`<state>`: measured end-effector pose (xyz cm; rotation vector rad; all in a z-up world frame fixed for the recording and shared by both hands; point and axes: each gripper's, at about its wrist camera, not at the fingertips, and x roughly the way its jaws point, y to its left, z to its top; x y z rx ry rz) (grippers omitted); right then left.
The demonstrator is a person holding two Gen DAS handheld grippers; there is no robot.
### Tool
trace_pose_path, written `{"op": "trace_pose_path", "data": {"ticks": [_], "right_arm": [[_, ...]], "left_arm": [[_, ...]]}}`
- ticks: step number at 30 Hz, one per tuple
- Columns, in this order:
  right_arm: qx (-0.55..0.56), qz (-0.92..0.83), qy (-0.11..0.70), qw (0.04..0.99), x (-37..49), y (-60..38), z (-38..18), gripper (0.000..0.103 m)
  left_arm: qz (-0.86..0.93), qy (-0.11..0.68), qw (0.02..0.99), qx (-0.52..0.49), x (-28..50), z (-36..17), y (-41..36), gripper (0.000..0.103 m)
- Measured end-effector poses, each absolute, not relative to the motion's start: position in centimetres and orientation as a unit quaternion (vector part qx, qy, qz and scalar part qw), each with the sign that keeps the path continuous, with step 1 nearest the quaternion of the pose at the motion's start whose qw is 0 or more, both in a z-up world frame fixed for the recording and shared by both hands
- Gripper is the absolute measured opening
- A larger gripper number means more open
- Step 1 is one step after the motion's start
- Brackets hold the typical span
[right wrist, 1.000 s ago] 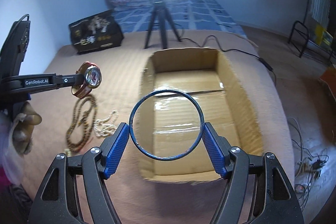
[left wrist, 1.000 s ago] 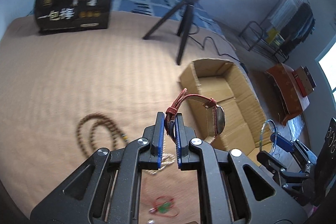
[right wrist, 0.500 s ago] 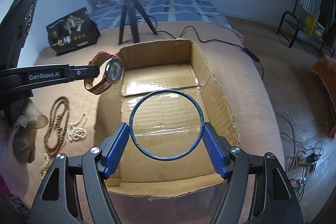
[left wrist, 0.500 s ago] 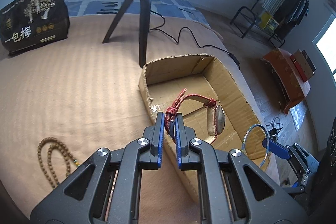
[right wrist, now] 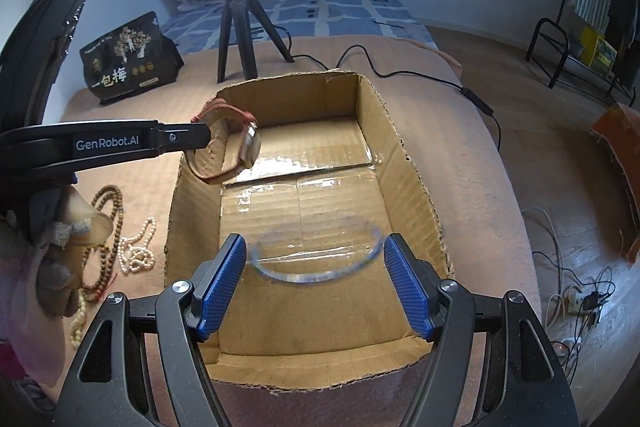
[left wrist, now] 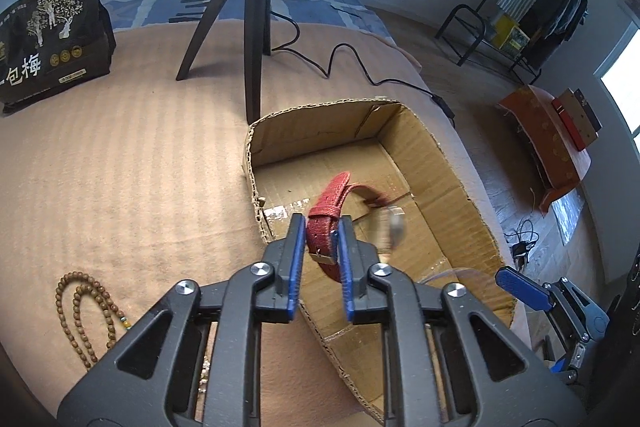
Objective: Organize jewelry
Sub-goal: 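Lower the watch into the box and open the left tool while the right tool releases the bangle, then move both tools back over the remaining jewelry pile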
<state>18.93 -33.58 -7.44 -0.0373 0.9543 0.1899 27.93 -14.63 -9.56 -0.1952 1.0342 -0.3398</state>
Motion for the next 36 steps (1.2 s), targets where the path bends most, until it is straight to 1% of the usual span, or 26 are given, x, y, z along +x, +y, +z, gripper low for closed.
{"op": "trace_pose_path", "data": {"ticks": [20, 26, 33, 34, 36], "right_arm": [[-0.016, 0.097, 0.439, 0.893, 17.9, -33.0, -6.0, 0.071], [-0.017, 0.107, 0.428, 0.897, 17.3, -32.3, -5.1, 0.071], [-0.025, 0.134, 0.420, 0.897, 16.5, -30.3, -4.4, 0.071], [-0.025, 0.139, 0.420, 0.896, 16.4, -29.9, -4.4, 0.071], [-0.025, 0.150, 0.420, 0.895, 16.1, -29.0, -4.3, 0.071]], "left_arm": [[-0.142, 0.461, 0.872, -0.085, 25.8, -6.6, -12.1, 0.017], [-0.126, 0.443, 0.884, -0.077, 24.1, -4.6, -9.3, 0.017], [-0.100, 0.430, 0.894, -0.081, 21.6, -2.7, -4.0, 0.017], [-0.095, 0.430, 0.894, -0.081, 21.3, -2.6, -3.2, 0.018], [-0.088, 0.429, 0.895, -0.081, 20.4, -2.3, -1.7, 0.027]]}}
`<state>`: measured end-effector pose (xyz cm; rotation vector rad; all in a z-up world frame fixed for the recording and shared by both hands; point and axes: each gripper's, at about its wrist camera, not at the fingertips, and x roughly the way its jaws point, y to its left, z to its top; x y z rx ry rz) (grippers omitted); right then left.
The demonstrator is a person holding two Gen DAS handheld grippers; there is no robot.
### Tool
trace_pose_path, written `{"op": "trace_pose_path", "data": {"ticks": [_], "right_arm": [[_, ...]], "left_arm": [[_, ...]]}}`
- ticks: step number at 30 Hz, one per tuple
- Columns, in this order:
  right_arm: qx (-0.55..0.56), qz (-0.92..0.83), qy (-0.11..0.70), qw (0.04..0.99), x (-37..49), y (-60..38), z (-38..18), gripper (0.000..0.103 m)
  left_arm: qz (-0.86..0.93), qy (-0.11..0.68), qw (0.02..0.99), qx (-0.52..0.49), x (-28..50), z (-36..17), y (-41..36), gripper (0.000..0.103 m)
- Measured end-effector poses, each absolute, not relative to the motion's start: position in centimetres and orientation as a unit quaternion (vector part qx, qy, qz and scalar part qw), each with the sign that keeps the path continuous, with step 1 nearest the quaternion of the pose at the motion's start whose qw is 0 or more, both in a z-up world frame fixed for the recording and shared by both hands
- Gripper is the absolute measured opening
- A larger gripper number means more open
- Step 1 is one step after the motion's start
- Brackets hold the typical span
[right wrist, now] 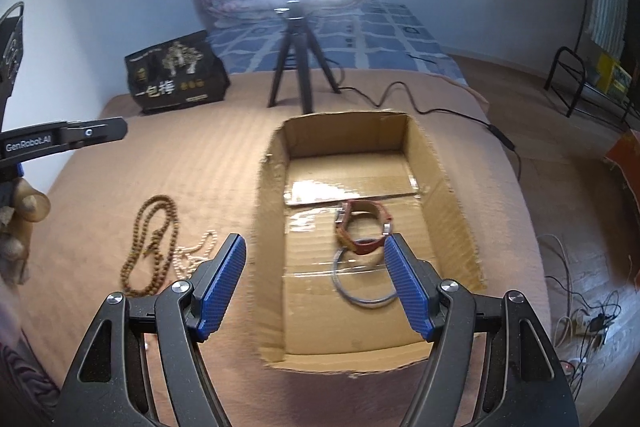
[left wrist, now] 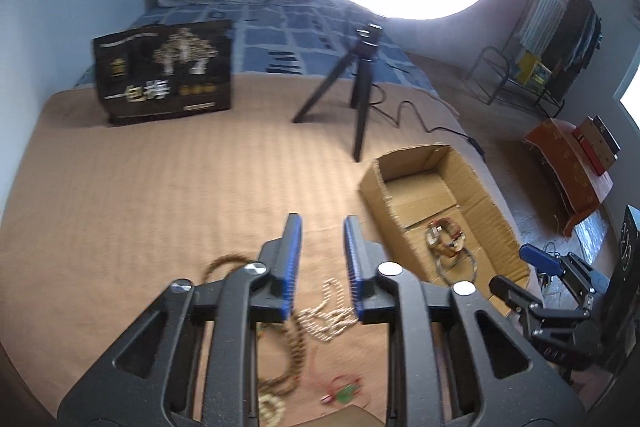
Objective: Organize jewelry
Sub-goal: 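Move both tools back over the remaining jewelry pile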
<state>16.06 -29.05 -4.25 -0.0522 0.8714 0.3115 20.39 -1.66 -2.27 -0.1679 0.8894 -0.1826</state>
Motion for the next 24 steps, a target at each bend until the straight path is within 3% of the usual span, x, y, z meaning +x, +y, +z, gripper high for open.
{"op": "trace_pose_path", "data": {"ticks": [2, 15, 24], "right_arm": [[-0.026, 0.158, 0.421, 0.893, 15.7, -28.3, -4.2, 0.071], [-0.036, 0.211, 0.438, 0.873, 14.1, -24.0, -4.8, 0.071], [-0.051, 0.234, 0.482, 0.843, 11.8, -22.7, -8.1, 0.071]], "left_arm": [[-0.081, 0.428, 0.897, -0.079, 19.6, -2.2, -0.4, 0.035], [-0.069, 0.469, 0.873, -0.114, 15.6, -5.9, 4.9, 0.036], [-0.081, 0.493, 0.856, -0.133, 13.1, -9.0, 5.8, 0.036]]}}
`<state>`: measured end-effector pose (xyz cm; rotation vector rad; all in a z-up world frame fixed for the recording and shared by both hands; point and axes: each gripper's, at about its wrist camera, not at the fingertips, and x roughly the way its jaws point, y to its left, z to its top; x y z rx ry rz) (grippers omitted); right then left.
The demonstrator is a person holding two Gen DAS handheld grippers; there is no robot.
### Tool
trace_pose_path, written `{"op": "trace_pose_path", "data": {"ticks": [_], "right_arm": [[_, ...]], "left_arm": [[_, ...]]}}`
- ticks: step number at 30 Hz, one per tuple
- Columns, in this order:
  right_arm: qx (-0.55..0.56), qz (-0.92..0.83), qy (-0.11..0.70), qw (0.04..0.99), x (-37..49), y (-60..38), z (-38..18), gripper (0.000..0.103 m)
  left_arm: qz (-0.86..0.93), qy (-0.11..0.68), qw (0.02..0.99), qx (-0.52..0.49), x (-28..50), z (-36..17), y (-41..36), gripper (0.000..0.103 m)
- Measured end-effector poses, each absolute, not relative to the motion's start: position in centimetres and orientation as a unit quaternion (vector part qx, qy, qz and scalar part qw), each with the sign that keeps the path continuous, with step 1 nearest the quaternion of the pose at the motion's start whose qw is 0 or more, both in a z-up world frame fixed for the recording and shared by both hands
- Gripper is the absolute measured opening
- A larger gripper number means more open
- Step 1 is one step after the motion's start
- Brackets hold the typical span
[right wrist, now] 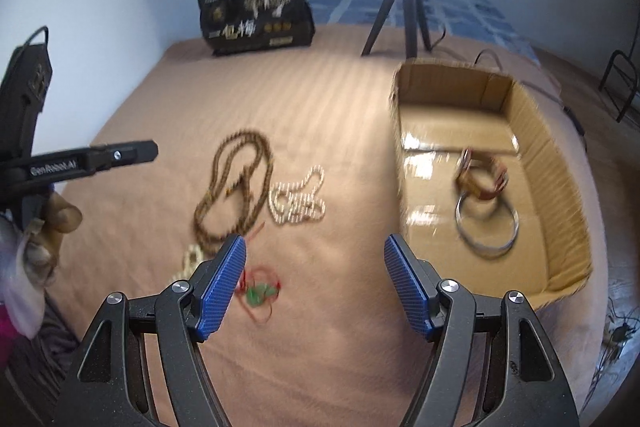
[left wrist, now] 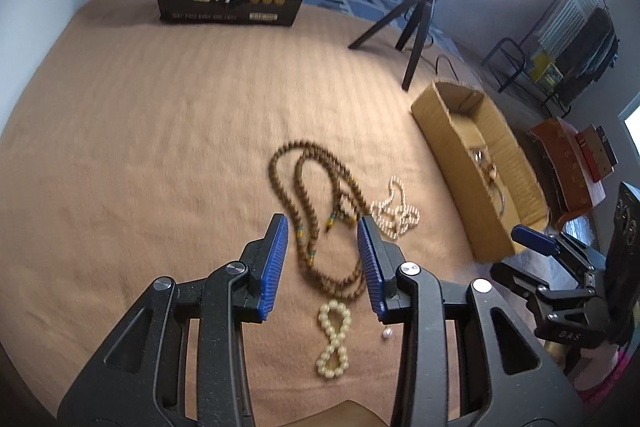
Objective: Organize jewelry
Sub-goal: 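Move both tools back over the remaining jewelry pile, then close the left tool on the pale jade bead bracelet while the right tool grips the green pendant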
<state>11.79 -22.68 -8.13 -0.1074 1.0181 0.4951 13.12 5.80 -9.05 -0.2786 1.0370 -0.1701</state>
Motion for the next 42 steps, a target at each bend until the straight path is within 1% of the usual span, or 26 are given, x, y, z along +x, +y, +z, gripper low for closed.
{"op": "trace_pose_path", "data": {"ticks": [10, 15, 24, 25, 26, 34, 37, 40, 42], "right_arm": [[-0.070, 0.254, 0.509, 0.819, 9.7, -22.0, -10.9, 0.071], [-0.079, 0.265, 0.521, 0.807, 9.5, -21.0, -12.0, 0.071], [-0.128, 0.285, 0.523, 0.793, 9.3, -19.2, -13.5, 0.071], [-0.130, 0.286, 0.523, 0.792, 9.4, -19.1, -13.6, 0.069], [-0.133, 0.287, 0.523, 0.791, 9.5, -19.0, -13.8, 0.065], [-0.147, 0.298, 0.525, 0.783, 9.7, -18.2, -14.6, 0.063], [-0.151, 0.304, 0.526, 0.780, 9.6, -17.8, -14.7, 0.058], [-0.158, 0.303, 0.526, 0.779, 9.6, -17.6, -14.9, 0.057], [-0.165, 0.302, 0.526, 0.778, 9.6, -17.4, -15.0, 0.055]], "left_arm": [[-0.109, 0.528, 0.834, -0.115, 9.4, -12.2, 5.2, 0.036], [-0.123, 0.546, 0.821, -0.115, 8.7, -13.8, 4.6, 0.036], [-0.128, 0.565, 0.808, -0.105, 8.2, -15.8, 4.1, 0.036], [-0.128, 0.566, 0.807, -0.108, 8.3, -15.9, 4.1, 0.036], [-0.128, 0.566, 0.807, -0.108, 8.4, -16.0, 4.0, 0.036], [-0.134, 0.570, 0.806, -0.087, 8.8, -16.6, 2.6, 0.036], [-0.139, 0.568, 0.808, -0.078, 8.8, -16.5, 1.9, 0.036], [-0.137, 0.569, 0.808, -0.065, 8.9, -16.6, 1.5, 0.036], [-0.136, 0.572, 0.807, -0.063, 9.0, -16.7, 1.3, 0.036]]}}
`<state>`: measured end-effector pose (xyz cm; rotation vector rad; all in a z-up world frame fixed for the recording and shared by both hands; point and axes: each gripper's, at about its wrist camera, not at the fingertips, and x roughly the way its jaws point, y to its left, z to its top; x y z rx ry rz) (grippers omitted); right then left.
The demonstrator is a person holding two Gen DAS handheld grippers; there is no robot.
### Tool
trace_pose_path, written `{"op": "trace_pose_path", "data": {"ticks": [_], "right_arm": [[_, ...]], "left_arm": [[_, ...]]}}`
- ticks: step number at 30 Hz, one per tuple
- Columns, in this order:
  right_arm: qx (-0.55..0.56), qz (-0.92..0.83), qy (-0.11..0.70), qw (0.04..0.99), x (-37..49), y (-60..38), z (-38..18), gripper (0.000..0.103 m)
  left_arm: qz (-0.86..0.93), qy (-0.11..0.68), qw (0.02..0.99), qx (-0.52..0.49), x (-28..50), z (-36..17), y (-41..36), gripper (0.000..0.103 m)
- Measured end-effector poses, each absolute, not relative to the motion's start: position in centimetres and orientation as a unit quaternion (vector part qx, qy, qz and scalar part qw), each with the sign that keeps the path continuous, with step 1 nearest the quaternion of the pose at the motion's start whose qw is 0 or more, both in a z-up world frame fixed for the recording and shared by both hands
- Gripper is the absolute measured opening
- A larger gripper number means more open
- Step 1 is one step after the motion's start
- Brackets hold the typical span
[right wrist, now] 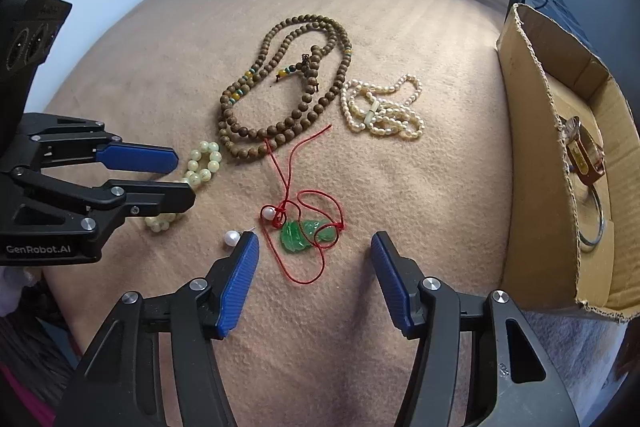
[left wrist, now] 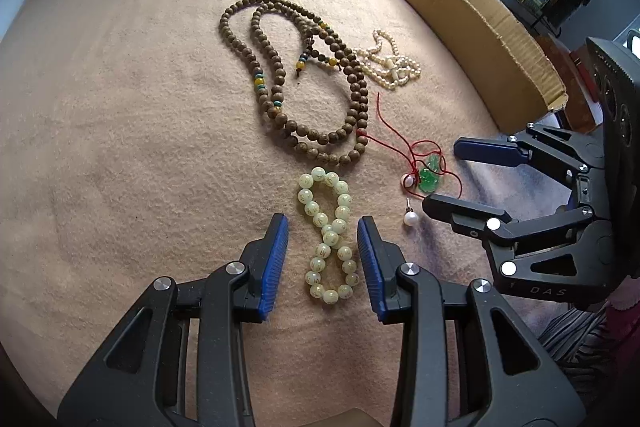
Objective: Organize jewelry
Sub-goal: 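Close the left tool on the pale jade bead bracelet while the right tool grips the green pendant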
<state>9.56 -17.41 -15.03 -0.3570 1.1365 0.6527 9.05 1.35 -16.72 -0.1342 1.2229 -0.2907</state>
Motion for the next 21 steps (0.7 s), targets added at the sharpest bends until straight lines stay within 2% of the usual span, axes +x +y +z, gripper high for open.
{"op": "trace_pose_path", "data": {"ticks": [13, 15, 20, 21], "right_arm": [[-0.177, 0.302, 0.525, 0.776, 9.72, -16.91, -15.60, 0.053], [-0.178, 0.300, 0.526, 0.776, 9.71, -16.91, -15.64, 0.050], [-0.167, 0.294, 0.529, 0.779, 10.13, -17.38, -15.58, 0.031], [-0.163, 0.296, 0.530, 0.778, 10.28, -17.51, -15.59, 0.031]], "left_arm": [[-0.132, 0.575, 0.806, -0.046, 9.71, -17.52, 0.52, 0.035], [-0.127, 0.575, 0.808, -0.040, 9.82, -17.59, 0.49, 0.030], [-0.123, 0.573, 0.810, -0.037, 10.05, -17.69, 0.58, 0.018], [-0.121, 0.572, 0.810, -0.038, 10.09, -17.69, 0.65, 0.017]]}}
